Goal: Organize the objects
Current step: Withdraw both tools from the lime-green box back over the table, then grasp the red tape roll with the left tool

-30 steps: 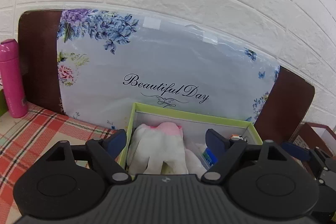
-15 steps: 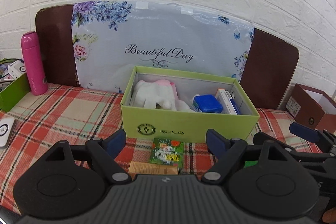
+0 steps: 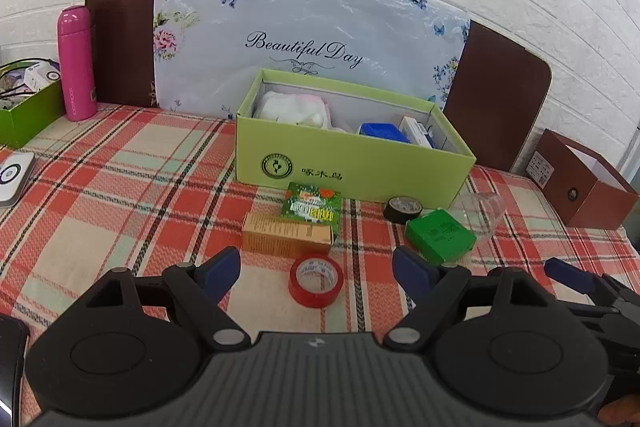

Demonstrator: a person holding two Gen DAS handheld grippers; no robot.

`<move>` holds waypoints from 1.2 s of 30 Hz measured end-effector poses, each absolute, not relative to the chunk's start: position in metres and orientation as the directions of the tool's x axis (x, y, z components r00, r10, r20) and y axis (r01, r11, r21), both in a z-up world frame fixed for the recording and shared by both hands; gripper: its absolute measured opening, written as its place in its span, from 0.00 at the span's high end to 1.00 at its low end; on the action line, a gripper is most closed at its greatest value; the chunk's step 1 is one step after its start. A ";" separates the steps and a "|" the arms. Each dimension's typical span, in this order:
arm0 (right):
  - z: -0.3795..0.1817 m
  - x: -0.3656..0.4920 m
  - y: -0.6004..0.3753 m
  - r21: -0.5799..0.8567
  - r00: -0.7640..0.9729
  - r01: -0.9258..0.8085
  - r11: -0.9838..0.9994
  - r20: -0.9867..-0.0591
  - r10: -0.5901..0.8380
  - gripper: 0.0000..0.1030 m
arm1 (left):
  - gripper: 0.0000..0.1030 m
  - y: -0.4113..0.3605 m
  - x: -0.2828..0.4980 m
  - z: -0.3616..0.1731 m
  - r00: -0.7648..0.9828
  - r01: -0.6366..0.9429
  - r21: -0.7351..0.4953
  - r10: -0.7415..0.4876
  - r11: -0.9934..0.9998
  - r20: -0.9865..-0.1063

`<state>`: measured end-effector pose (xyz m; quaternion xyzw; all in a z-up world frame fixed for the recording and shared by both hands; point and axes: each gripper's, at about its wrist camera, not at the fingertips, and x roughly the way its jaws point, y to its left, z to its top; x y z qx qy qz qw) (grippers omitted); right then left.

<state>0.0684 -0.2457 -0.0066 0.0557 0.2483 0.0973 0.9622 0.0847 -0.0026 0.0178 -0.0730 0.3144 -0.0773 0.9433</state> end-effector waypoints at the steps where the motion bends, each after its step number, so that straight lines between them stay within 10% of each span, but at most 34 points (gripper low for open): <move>1: -0.011 0.065 -0.245 0.149 0.854 -0.154 0.977 -0.477 0.207 0.00 | 0.16 -0.002 0.082 0.014 0.787 0.100 -0.185 -0.191 0.978 -0.586; 20: -0.059 0.045 -0.263 0.166 0.819 -0.055 0.985 -0.556 0.139 0.00 | 0.16 -0.027 0.130 -0.046 0.778 0.121 -0.175 -0.203 0.977 -0.595; 25: -0.060 0.050 -0.260 0.157 0.819 -0.071 0.985 -0.555 0.148 0.00 | 0.53 -0.027 0.144 -0.052 0.748 0.151 -0.178 -0.231 0.972 -0.622; 36: -0.056 0.102 -0.249 0.113 0.824 -0.166 0.980 -0.529 0.201 0.11 | 0.52 -0.027 0.123 -0.054 0.729 0.212 -0.198 -0.290 0.957 -0.621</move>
